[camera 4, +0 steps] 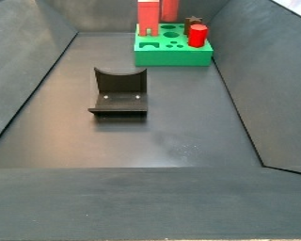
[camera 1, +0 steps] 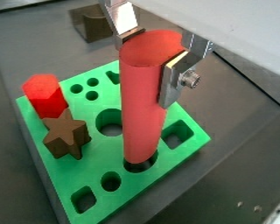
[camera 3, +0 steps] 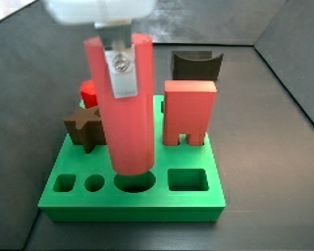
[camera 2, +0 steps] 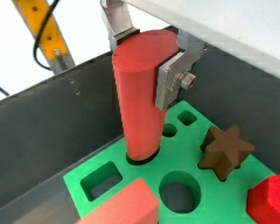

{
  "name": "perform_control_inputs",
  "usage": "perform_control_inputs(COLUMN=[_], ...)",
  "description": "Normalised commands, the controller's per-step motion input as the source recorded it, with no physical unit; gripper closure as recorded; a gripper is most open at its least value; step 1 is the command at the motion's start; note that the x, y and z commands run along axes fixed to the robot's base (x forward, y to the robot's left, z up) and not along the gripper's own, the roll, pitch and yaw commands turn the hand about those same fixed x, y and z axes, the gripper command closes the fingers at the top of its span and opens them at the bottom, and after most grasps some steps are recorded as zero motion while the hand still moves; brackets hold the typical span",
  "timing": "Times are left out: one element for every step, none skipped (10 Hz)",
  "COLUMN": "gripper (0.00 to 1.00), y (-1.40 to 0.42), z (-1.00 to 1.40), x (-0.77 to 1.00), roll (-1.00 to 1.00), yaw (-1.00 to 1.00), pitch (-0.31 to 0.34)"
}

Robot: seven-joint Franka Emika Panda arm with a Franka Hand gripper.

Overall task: Pick up the oval object. Move up. Place the oval object on the fixture. Regrasp the oval object. Move to above the board. Insert the oval object.
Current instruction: Insert the oval object.

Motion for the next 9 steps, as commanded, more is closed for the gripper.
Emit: perform_control_inputs(gripper=[1.00,1.00,1.00,1.00,1.00,1.00,1.00,1.00,1.00], y=[-0.12,-0.09,-0.04,0.00,0.00,0.00,0.00,0.00,0.00], z=[-0.04,-0.11,-0.21,-0.31,-0.31,-0.34,-0.31,-0.31,-0.30], x=[0.04,0.05,0.10,0.08,0.06,0.05,0.00,0.00,0.00], roll=[0.00,0.00,0.00,0.00,0.00,0.00,0.03,0.05,0.05], yaw=[-0.47,-0.47,-0.47,-0.43,-0.41,-0.36,-0.30,-0.26,-0.20], pitch=[-0.014,-0.021,-0.030,-0.027,-0.033,-0.016,0.000,0.000,0.000])
